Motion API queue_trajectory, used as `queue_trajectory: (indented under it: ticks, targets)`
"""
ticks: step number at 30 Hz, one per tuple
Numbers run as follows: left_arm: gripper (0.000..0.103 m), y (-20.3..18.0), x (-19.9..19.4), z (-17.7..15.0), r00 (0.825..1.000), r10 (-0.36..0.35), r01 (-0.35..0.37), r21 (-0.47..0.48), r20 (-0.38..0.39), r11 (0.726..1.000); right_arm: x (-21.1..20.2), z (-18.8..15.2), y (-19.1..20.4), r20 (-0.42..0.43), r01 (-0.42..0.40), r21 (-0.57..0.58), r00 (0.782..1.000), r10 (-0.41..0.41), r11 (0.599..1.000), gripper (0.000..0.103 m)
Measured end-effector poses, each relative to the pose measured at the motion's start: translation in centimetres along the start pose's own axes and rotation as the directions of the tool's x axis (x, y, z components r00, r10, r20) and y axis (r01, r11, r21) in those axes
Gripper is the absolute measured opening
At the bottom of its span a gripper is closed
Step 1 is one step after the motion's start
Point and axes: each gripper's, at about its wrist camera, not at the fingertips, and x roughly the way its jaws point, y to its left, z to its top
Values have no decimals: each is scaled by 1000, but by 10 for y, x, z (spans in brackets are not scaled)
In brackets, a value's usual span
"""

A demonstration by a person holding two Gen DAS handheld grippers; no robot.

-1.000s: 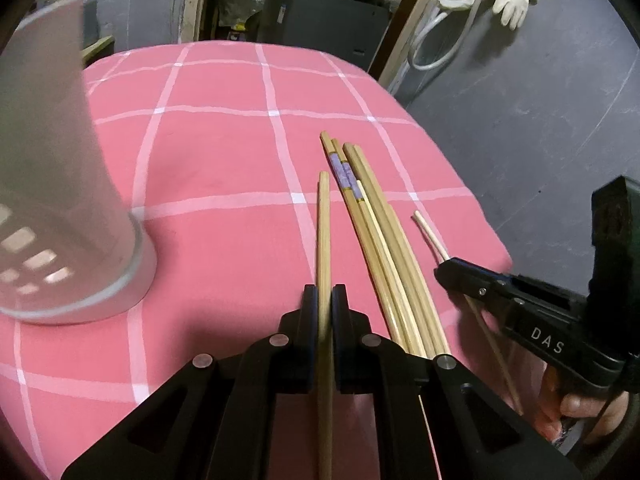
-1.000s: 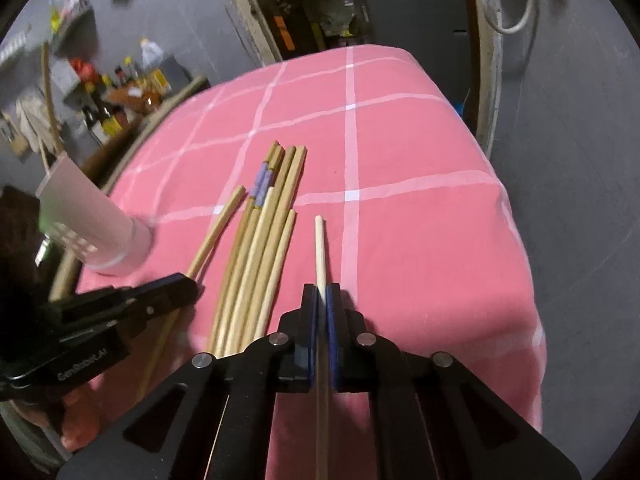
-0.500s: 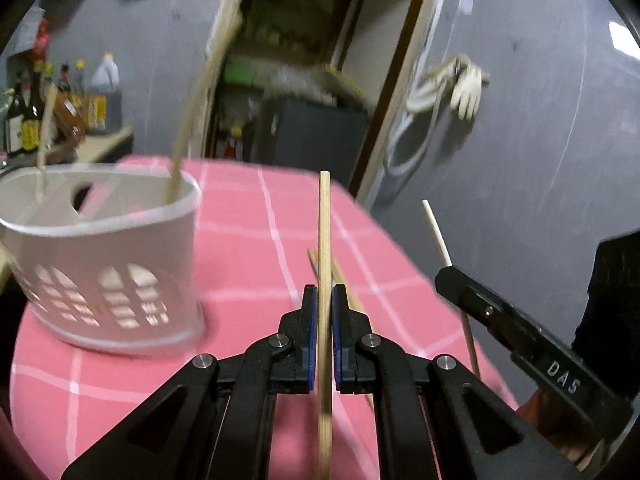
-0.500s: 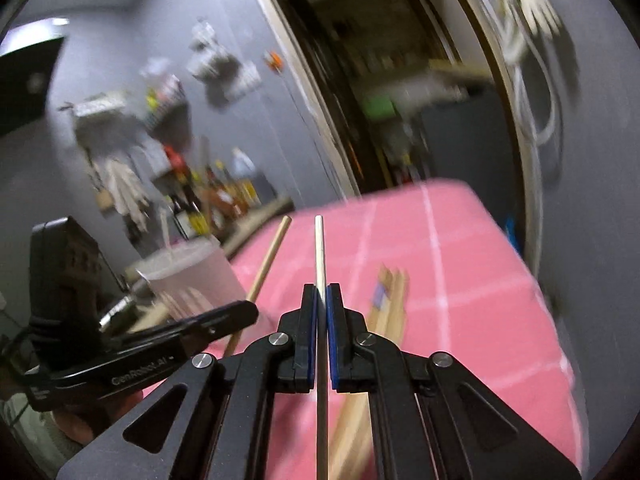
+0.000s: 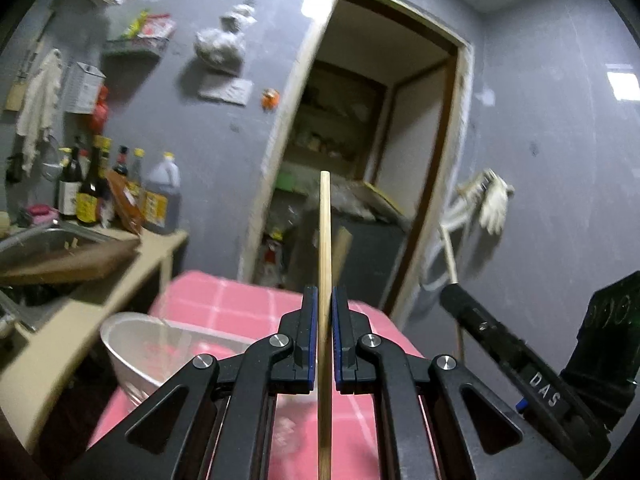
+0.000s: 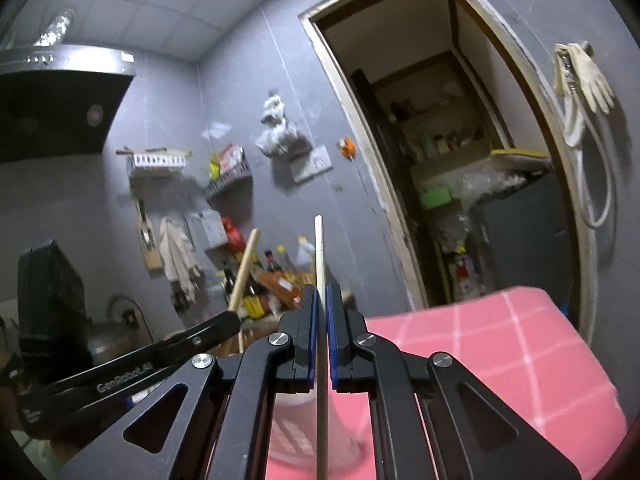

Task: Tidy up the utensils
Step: 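Lift both held chopsticks and carry them over the white holder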

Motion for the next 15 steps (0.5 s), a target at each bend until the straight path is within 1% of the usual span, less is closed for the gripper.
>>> queue_trajectory:
  ticks: [4, 7, 10, 15]
  targets:
    - [5, 36, -1, 23, 997, 40, -38, -34, 59, 999, 26, 12, 12, 68, -34, 13, 997, 33, 999, 3]
    - [5, 60, 1, 38, 991, 74, -68, -57, 112, 996, 40, 16, 17, 112, -55, 16, 992, 53, 998, 3]
    - [5, 83, 2, 50, 980, 117, -104, -91, 162, 990, 53, 19, 20, 168, -85, 20, 983, 81, 996, 3]
    - [5, 105, 3, 55, 958, 178, -150, -136, 225, 979, 68, 19, 21, 208, -86, 14, 975, 81, 996, 3]
